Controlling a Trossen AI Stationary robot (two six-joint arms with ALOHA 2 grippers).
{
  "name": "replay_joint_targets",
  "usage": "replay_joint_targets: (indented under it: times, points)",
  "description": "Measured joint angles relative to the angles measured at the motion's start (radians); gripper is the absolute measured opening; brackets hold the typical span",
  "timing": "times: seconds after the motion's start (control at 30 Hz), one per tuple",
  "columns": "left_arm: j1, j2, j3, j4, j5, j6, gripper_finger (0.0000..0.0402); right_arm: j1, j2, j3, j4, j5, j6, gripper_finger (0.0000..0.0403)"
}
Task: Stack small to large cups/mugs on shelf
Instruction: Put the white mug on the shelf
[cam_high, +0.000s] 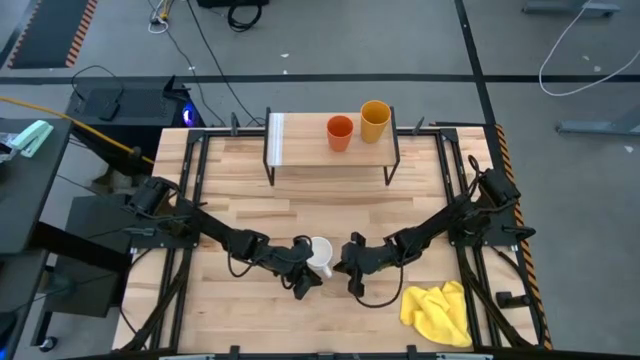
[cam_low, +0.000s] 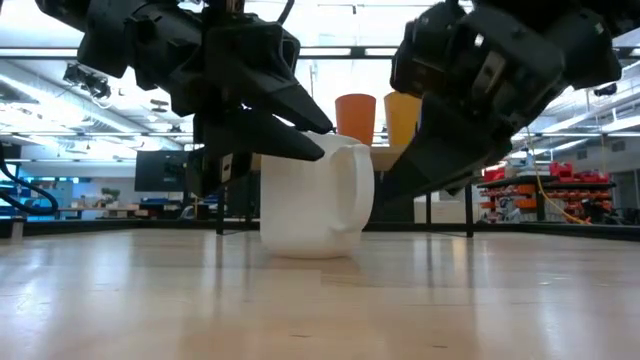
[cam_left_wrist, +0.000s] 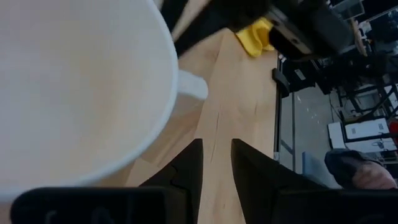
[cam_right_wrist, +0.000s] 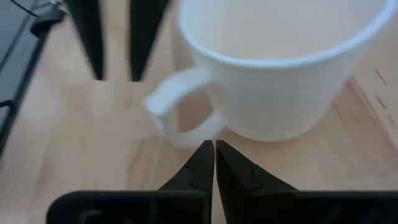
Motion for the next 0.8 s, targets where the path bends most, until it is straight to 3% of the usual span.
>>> replay_joint_targets:
  times: [0.33, 0.8]
  points:
    - [0.024, 0.000, 0.000, -0.013, 0.000, 0.011, 0.0090, 0.001, 0.028, 0.082, 0.014, -0.066, -0.068, 0.0023]
    - [-0.004, 0.000, 0.000, -0.029, 0.016, 0.026, 0.0086, 0.006, 0.026, 0.113, -0.233, -0.062, -0.032, 0.0023]
